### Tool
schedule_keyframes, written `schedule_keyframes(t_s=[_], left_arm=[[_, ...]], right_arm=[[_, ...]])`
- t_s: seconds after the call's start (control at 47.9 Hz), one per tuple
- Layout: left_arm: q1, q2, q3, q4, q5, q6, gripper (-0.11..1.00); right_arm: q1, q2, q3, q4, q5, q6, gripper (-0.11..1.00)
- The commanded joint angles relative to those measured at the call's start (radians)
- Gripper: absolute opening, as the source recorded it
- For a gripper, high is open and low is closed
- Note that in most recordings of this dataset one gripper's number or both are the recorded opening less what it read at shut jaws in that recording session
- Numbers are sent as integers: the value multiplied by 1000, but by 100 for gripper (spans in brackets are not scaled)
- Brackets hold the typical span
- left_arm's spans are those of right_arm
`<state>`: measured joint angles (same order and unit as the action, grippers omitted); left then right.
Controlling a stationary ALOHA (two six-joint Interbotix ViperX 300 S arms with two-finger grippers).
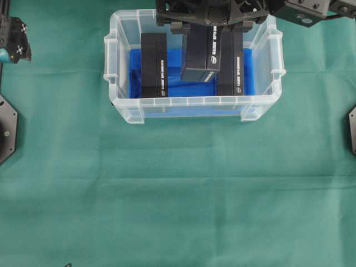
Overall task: Take out the box from the case.
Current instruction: 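Lift the middle box up and out of the case toward the front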
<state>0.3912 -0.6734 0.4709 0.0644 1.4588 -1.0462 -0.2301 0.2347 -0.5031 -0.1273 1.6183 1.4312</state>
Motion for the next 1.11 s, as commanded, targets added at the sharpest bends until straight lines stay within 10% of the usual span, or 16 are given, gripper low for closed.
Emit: schedule_keyframes(t_s=[0.0, 1.085], left_arm=[[-3, -2, -12, 0, -3, -2, 98], [-3, -6, -12, 0, 52, 0, 98]], right_arm=[[2, -44, -29, -5, 2, -3, 66], [114, -46, -29, -3, 60, 44, 66]])
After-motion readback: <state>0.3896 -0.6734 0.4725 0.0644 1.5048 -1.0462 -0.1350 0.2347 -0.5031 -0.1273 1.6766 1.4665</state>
